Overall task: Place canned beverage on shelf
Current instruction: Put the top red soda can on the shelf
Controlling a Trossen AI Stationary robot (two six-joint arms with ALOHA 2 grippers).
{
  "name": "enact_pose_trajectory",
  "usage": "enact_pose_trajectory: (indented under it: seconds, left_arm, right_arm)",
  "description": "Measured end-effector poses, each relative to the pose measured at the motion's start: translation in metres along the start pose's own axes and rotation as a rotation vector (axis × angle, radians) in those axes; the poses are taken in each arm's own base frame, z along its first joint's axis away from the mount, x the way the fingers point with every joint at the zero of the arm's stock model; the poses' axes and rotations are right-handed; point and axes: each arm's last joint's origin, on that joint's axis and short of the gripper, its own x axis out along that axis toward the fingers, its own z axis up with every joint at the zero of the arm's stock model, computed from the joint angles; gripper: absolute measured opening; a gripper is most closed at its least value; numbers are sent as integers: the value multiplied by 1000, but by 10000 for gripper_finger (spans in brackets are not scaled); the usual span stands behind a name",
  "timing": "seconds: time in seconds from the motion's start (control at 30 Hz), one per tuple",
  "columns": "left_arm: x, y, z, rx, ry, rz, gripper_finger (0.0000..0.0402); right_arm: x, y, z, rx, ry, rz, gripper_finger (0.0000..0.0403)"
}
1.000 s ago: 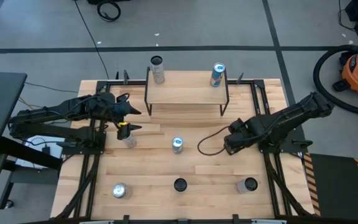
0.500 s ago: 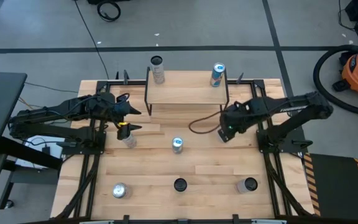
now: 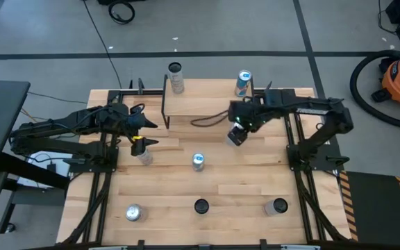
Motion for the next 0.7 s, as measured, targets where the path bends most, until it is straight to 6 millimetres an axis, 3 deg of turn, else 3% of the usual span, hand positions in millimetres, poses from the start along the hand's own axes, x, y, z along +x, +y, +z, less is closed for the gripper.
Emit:
enact_pose_trajectory:
  seconds: [0.37,0.7]
  left_arm:
    - [0,0,-1,-1,12,1,318]
    - [0,0,-1,0,13,1,318]
  right_arm:
    - [-17,-15,61,-160,-100,-68,275]
    - [-15,-48,100,-251,-133,-126,275]
